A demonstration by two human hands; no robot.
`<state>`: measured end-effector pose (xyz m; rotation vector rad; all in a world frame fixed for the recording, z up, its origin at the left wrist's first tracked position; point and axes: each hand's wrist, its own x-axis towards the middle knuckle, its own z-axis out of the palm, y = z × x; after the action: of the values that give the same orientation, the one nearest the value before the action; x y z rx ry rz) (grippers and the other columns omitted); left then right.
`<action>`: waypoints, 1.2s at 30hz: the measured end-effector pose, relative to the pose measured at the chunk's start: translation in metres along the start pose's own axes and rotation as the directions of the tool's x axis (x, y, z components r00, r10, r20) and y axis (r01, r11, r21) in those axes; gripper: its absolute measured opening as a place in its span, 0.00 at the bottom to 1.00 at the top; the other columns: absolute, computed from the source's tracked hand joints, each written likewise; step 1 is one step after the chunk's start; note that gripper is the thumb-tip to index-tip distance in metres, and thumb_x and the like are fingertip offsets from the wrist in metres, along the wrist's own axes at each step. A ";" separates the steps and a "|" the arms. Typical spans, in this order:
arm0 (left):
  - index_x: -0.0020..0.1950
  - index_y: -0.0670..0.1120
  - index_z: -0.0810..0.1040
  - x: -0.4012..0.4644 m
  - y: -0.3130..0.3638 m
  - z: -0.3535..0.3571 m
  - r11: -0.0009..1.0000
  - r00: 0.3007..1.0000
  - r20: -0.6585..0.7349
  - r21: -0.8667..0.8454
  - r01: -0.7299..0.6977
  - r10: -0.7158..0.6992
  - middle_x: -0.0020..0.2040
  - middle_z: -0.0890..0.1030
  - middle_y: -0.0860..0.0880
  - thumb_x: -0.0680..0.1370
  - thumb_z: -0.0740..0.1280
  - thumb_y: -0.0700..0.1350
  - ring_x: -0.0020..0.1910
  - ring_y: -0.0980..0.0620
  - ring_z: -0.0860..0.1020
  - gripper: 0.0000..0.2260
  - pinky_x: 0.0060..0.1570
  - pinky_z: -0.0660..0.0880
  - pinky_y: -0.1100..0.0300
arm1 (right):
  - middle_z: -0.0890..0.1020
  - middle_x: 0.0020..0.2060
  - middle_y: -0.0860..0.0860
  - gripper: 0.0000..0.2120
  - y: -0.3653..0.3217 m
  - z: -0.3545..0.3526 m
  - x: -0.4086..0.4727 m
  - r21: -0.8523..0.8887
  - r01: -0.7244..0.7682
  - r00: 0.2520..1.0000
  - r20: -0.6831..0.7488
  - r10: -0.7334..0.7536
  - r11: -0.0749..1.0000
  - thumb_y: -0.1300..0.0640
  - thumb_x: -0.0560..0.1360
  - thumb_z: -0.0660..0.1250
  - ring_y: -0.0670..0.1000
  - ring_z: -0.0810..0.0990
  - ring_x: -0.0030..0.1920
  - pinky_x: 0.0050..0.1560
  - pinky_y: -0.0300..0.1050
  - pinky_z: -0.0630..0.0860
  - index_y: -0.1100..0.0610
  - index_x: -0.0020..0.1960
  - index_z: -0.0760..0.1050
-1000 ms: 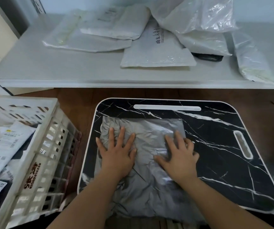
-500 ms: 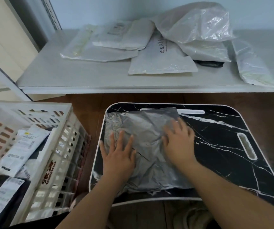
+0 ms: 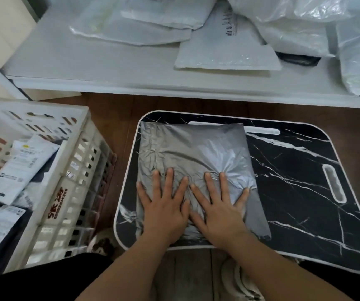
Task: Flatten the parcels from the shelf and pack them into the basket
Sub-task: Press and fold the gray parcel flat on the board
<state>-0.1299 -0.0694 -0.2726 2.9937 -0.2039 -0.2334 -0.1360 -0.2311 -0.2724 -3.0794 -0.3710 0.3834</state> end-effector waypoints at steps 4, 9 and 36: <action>0.76 0.57 0.60 0.002 0.000 -0.001 1.000 0.998 0.056 -0.012 0.017 -0.016 0.78 0.59 0.46 0.78 0.53 0.59 0.76 0.38 0.54 0.26 0.66 0.49 0.27 | 0.47 0.79 0.50 0.30 -0.001 -0.008 0.001 0.027 -0.024 0.998 0.058 0.023 0.999 0.31 0.77 0.44 0.59 0.41 0.78 0.61 0.81 0.41 0.38 0.77 0.50; 0.76 0.64 0.37 0.007 -0.007 -0.023 0.999 0.979 0.200 -0.028 -0.023 0.028 0.77 0.32 0.54 0.80 0.47 0.63 0.75 0.44 0.31 0.28 0.68 0.31 0.33 | 0.23 0.71 0.43 0.37 0.007 -0.030 -0.001 0.109 0.020 0.983 0.181 -0.040 0.994 0.24 0.65 0.31 0.52 0.19 0.70 0.64 0.73 0.27 0.33 0.72 0.30; 0.70 0.45 0.69 -0.030 -0.081 -0.217 -0.088 0.889 0.297 -0.955 0.284 -0.347 0.55 0.80 0.49 0.78 0.68 0.50 0.53 0.50 0.81 0.22 0.54 0.79 0.55 | 0.78 0.36 0.51 0.12 -0.041 -0.188 -0.002 0.748 0.094 0.885 -0.365 0.289 0.657 0.67 0.78 0.62 0.55 0.76 0.39 0.37 0.44 0.67 0.56 0.56 0.79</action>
<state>-0.1135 0.0410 -0.0676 1.4162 0.5352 -0.2045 -0.1017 -0.1896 -0.0872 -2.2400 0.0065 -0.1817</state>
